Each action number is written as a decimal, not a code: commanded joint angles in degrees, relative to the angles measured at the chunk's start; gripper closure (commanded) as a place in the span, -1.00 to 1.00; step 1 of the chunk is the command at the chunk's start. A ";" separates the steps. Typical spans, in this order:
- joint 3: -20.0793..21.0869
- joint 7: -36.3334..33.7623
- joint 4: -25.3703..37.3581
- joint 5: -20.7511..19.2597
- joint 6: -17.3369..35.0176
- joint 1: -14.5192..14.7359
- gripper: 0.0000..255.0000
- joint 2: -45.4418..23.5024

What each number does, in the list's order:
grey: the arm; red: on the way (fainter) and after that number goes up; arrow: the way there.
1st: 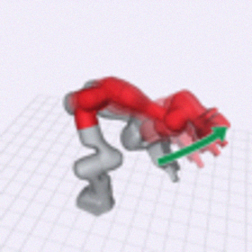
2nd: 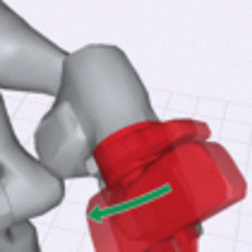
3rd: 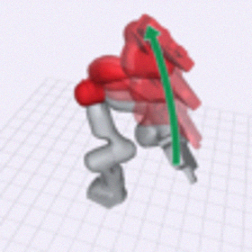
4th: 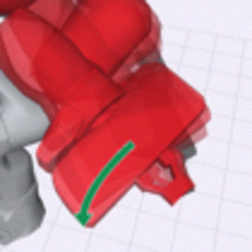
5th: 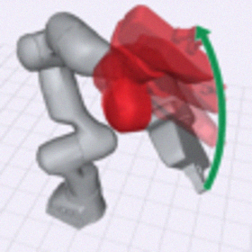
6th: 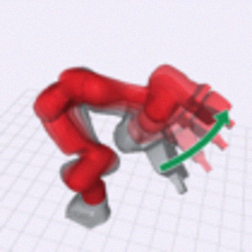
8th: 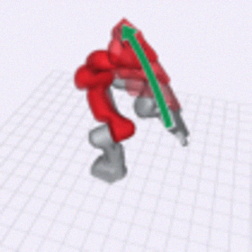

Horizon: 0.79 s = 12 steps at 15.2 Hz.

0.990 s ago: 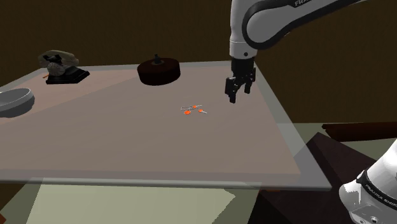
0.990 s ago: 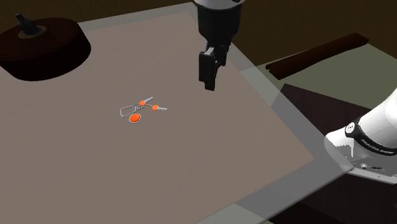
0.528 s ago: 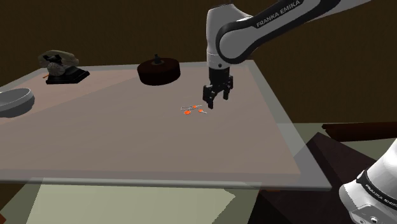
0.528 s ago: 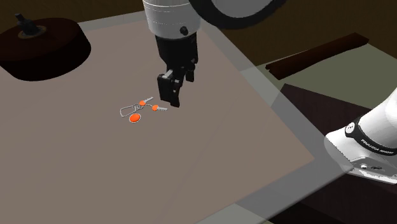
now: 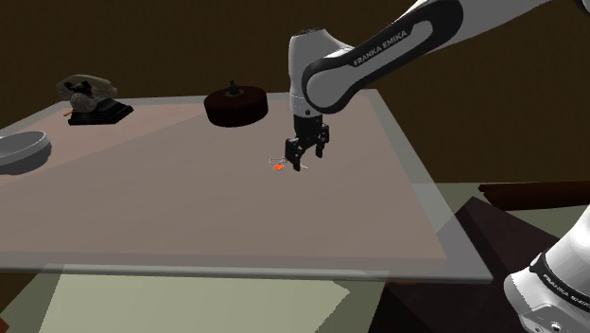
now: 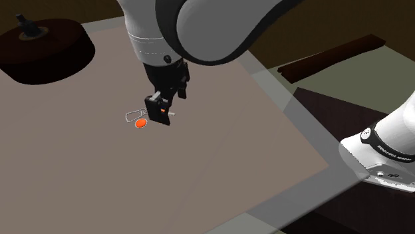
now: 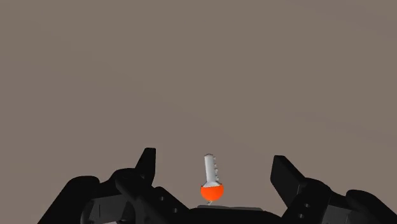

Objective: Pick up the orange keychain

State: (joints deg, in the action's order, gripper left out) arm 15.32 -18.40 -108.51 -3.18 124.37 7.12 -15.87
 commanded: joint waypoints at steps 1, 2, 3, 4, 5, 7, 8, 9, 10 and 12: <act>-0.07 -0.14 -0.86 -0.22 1.48 0.06 -1.00 -0.60; -0.12 -0.22 -1.15 -0.35 2.14 0.10 -1.00 -0.98; -0.14 -0.26 -1.33 -0.43 2.53 0.12 -1.00 -1.19; -0.15 -0.26 -1.32 -0.43 2.53 0.12 -1.00 -1.20; -0.16 -0.25 -1.25 -0.45 2.53 0.12 1.00 -1.28; -0.15 -0.26 -1.20 -0.45 2.48 0.13 1.00 -1.28; -0.17 -0.20 -1.49 -0.43 2.68 0.08 1.00 -1.19; -0.13 -0.23 -1.61 -0.37 2.60 0.09 1.00 -0.99; -0.10 -0.24 -1.27 -0.33 2.14 0.11 1.00 -0.88; 0.02 -0.50 -1.46 -0.29 2.07 0.27 1.00 -0.61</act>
State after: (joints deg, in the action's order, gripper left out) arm 15.13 -18.87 -109.78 -3.58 126.48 7.21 -16.37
